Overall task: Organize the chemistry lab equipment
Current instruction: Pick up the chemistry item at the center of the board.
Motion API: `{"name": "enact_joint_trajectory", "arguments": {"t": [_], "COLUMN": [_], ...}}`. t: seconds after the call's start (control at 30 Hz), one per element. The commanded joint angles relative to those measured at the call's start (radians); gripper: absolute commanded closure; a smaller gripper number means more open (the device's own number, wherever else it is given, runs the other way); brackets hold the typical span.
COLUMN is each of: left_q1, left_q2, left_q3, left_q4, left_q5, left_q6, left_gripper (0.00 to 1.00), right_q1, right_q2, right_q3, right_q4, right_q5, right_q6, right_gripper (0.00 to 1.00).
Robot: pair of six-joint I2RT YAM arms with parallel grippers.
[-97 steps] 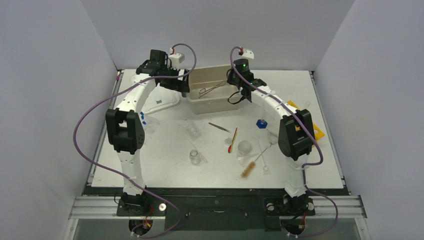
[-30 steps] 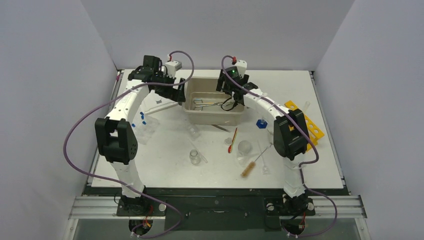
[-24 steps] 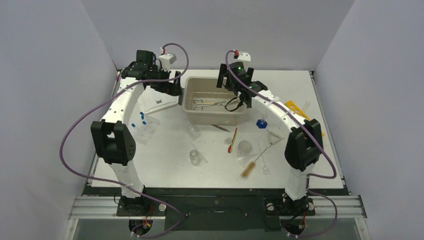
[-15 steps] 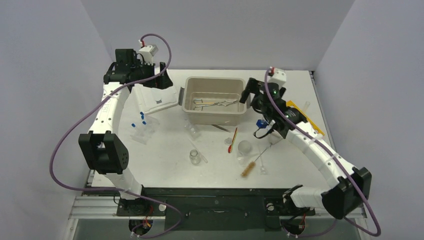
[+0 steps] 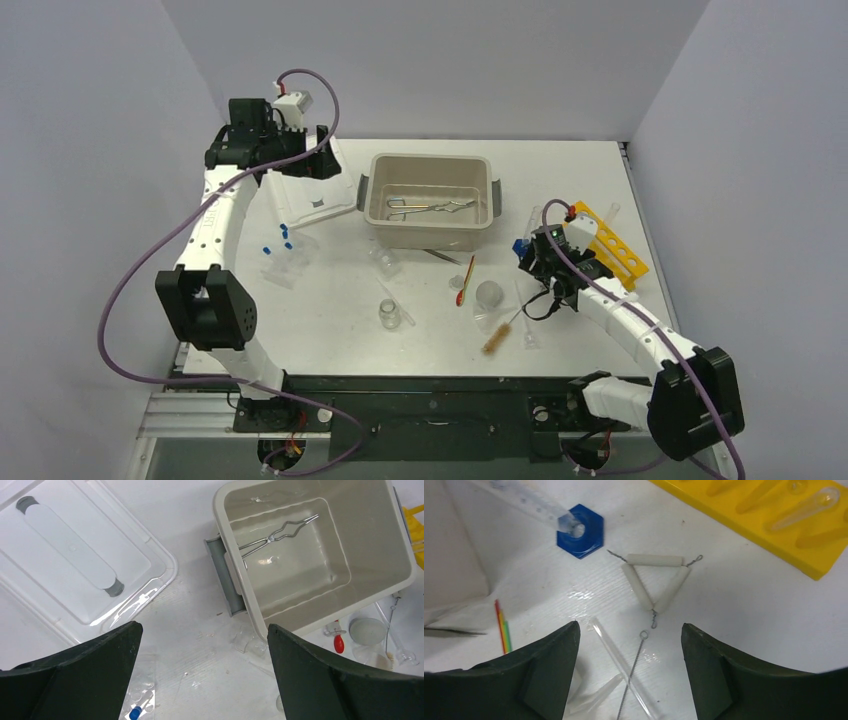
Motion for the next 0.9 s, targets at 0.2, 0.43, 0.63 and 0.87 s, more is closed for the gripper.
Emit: {"name": "enact_joint_trajectory", "arguments": {"t": [0.2, 0.43, 0.63, 0.87], "left_q1": [0.075, 0.077, 0.077, 0.077], "left_q2": [-0.112, -0.152, -0.177, -0.155], "left_q3": [-0.036, -0.060, -0.100, -0.110], "left_q4": [0.006, 0.008, 0.020, 0.011], "left_q5": [-0.075, -0.154, -0.173, -0.163], "left_q6": [-0.012, 0.015, 0.029, 0.027], "left_gripper": [0.03, 0.03, 0.03, 0.03], "right_q1": [-0.072, -0.112, -0.127, -0.129], "right_q2": [0.180, 0.285, 0.341, 0.407], "right_q3": [-0.041, -0.033, -0.008, 0.018], "right_q4": [0.192, 0.251, 0.261, 0.253], "right_q5": [-0.041, -0.068, -0.072, -0.080], "right_q6": [-0.029, -0.043, -0.059, -0.065], "right_gripper": [0.44, 0.51, 0.58, 0.72]}}
